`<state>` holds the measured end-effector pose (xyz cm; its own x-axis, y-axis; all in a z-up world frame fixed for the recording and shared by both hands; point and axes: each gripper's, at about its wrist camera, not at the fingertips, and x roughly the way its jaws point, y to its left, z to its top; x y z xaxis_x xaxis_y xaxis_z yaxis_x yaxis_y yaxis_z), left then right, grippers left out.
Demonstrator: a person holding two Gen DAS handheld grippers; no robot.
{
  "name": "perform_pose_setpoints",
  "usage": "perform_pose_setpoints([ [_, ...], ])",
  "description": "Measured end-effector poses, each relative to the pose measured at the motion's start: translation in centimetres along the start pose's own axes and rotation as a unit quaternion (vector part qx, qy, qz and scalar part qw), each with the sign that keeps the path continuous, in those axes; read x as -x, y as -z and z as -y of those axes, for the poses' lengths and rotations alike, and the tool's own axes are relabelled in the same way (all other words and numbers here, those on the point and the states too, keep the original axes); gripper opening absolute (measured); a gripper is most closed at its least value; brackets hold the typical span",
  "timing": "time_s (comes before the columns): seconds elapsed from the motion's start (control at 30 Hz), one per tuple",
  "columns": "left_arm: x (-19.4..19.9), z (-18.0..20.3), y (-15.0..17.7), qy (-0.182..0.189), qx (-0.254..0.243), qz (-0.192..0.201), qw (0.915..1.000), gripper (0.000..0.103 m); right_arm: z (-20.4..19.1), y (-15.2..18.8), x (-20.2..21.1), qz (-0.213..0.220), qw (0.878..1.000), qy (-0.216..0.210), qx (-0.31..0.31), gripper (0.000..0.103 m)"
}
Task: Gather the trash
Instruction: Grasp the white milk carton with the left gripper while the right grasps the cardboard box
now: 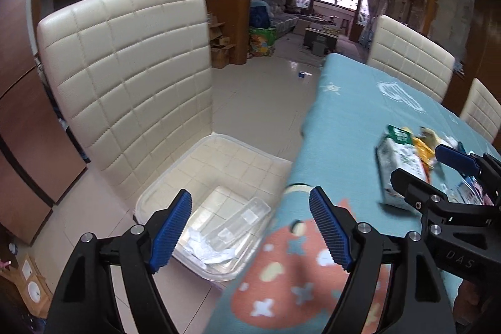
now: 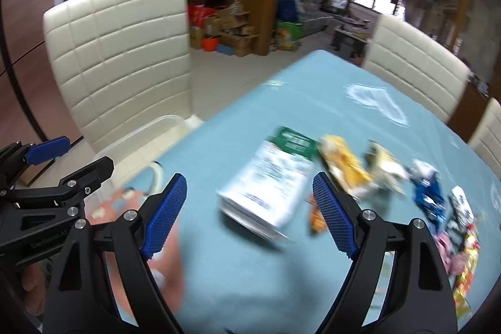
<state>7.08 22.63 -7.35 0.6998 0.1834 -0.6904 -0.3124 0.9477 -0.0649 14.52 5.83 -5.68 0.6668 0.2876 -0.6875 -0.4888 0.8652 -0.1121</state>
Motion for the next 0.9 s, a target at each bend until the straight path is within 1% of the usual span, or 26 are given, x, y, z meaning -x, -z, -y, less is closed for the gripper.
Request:
perform_pose_setpoints([
  [0.1, 0.8, 2.5, 0.0, 0.017, -0.023, 0.003, 0.9996, 0.077, 2.6, 1.4, 1.8, 0.009, 1.000, 0.025, -0.016, 0.081],
  [0.23, 1.5, 5.6, 0.1, 0.041, -0.048, 0.004, 0.9980, 0.083, 6.6, 3.4, 3.9, 0.014, 0.997, 0.058, -0.050, 0.080],
  [0.33, 1.6, 7.8, 0.1, 0.052, -0.065, 0.002, 0.9965, 0.083, 9.3, 4.7, 4.9, 0.012, 0.994, 0.075, -0.074, 0.077],
  [0.47, 0.9, 10.4, 0.1, 0.070, -0.083, -0.012, 0.9940, 0.083, 13.4, 6.8, 5.7, 0.002, 0.989, 0.096, -0.110, 0.072],
  [0.53, 0.7, 11.9, 0.1, 0.074, -0.094, -0.019, 0.9926, 0.083, 15.2, 7.9, 5.6, -0.008, 0.987, 0.101, -0.127, 0.071],
  [0.63, -0.2, 13.4, 0.1, 0.073, -0.104, -0.028, 0.9915, 0.083, 17.2, 8.9, 5.0, -0.027, 0.983, 0.095, -0.157, 0.065],
  [0.67, -0.5, 13.7, 0.0, 0.074, -0.105, -0.032, 0.9912, 0.083, 17.7, 9.1, 4.7, -0.032, 0.982, 0.094, -0.163, 0.062],
  [0.83, -1.9, 15.2, -0.4, 0.074, -0.111, -0.042, 0.9902, 0.083, 18.9, 9.7, 2.9, -0.052, 0.979, 0.089, -0.178, 0.060],
  [0.87, -2.2, 15.4, -0.5, 0.071, -0.112, -0.043, 0.9902, 0.083, 19.1, 9.7, 2.7, -0.054, 0.979, 0.089, -0.177, 0.059],
  [0.9, -2.4, 15.5, -0.5, 0.068, -0.113, -0.045, 0.9903, 0.083, 19.2, 9.8, 2.3, -0.057, 0.979, 0.089, -0.177, 0.054],
])
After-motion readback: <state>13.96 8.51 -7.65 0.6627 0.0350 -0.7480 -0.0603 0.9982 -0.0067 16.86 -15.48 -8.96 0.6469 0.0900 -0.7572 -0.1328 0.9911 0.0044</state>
